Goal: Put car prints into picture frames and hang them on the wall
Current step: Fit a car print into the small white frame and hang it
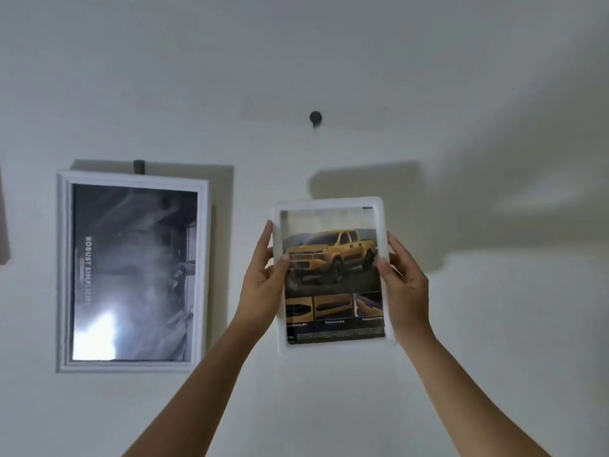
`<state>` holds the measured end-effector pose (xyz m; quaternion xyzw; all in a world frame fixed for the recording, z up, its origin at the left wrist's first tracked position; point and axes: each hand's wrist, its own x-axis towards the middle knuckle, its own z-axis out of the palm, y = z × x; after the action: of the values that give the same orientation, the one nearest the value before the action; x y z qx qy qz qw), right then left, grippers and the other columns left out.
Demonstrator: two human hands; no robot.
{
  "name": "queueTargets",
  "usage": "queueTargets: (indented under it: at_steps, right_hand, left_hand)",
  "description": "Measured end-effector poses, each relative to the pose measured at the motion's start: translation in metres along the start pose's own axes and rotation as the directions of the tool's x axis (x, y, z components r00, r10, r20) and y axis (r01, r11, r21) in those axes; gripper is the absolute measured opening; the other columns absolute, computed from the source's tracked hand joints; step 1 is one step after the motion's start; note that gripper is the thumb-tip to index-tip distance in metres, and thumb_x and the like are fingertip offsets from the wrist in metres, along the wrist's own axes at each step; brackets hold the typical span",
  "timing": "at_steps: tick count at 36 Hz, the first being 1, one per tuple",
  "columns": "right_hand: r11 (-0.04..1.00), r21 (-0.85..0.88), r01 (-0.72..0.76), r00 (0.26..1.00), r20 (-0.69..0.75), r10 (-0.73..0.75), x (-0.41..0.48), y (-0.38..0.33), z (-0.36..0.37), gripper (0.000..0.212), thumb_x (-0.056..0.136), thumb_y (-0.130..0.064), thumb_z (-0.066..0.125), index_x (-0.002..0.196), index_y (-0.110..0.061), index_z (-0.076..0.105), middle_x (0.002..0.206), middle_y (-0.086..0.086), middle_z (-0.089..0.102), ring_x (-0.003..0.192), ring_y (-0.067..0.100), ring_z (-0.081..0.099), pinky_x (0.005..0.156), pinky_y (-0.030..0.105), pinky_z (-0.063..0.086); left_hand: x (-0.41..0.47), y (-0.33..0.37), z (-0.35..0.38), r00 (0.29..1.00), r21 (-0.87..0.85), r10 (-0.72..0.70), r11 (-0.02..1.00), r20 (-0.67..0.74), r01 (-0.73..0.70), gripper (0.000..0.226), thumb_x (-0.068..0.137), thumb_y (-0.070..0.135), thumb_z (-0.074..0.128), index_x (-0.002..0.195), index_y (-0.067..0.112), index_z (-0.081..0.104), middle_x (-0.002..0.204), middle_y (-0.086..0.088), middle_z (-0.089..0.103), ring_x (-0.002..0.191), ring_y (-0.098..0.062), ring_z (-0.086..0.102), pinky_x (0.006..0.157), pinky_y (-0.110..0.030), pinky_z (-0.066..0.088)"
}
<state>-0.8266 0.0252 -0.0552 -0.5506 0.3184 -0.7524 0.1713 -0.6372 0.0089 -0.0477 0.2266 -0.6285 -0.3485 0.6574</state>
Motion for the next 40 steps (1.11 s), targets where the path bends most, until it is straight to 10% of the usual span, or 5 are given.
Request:
queueTargets:
  at_steps: [24,31,37,40]
  right_hand:
    - [0.987,0.052,0.155,0.988,0.016,-0.156,0.127,-0.027,0.054,0.044,0.096,-0.007,0.045,0.139,-0.018,0.041,0.14,0.003,0.047,0.1,0.003,0.055,0.061,0.002,0.045]
    - [0.986,0.019,0.168,0.986,0.006,-0.168,0.137,-0.025,0.055,0.045,0.096,-0.007,0.044,0.139,-0.018,0.04,0.141,-0.003,0.044,0.116,0.008,0.051,0.075,0.005,0.048]
    - [0.985,0.028,0.171,0.985,0.022,-0.171,0.137,-0.023,0.053,0.045,0.096,-0.006,0.044,0.139,-0.016,0.039,0.138,-0.002,0.046,0.082,-0.02,0.054,0.064,0.001,0.044]
    - [0.986,0.02,0.168,0.986,0.015,-0.168,0.137,-0.022,0.053,0.045,0.096,-0.008,0.044,0.139,-0.017,0.04,0.14,-0.001,0.046,0.091,-0.007,0.055,0.067,0.002,0.045]
  left_hand:
    - [0.131,0.045,-0.011,0.944,0.387,0.32,0.883,-0.081,-0.266,0.05,0.095,0.025,0.048,0.142,0.03,0.032,0.104,0.005,0.061,0.081,-0.006,0.063,0.059,-0.016,0.055]
    - [0.144,0.045,-0.01,0.943,0.399,0.328,0.872,-0.049,-0.283,0.052,0.096,0.027,0.047,0.144,0.029,0.029,0.124,-0.009,0.056,0.083,-0.004,0.06,0.064,-0.016,0.055]
    - [0.143,0.042,-0.008,0.942,0.416,0.33,0.866,-0.062,-0.276,0.051,0.097,0.024,0.047,0.145,0.026,0.028,0.102,0.0,0.059,0.078,-0.005,0.059,0.057,-0.013,0.053]
    - [0.143,0.045,-0.009,0.94,0.431,0.337,0.858,-0.059,-0.28,0.051,0.096,0.023,0.047,0.144,0.026,0.029,0.091,0.007,0.058,0.076,-0.005,0.059,0.055,-0.012,0.052]
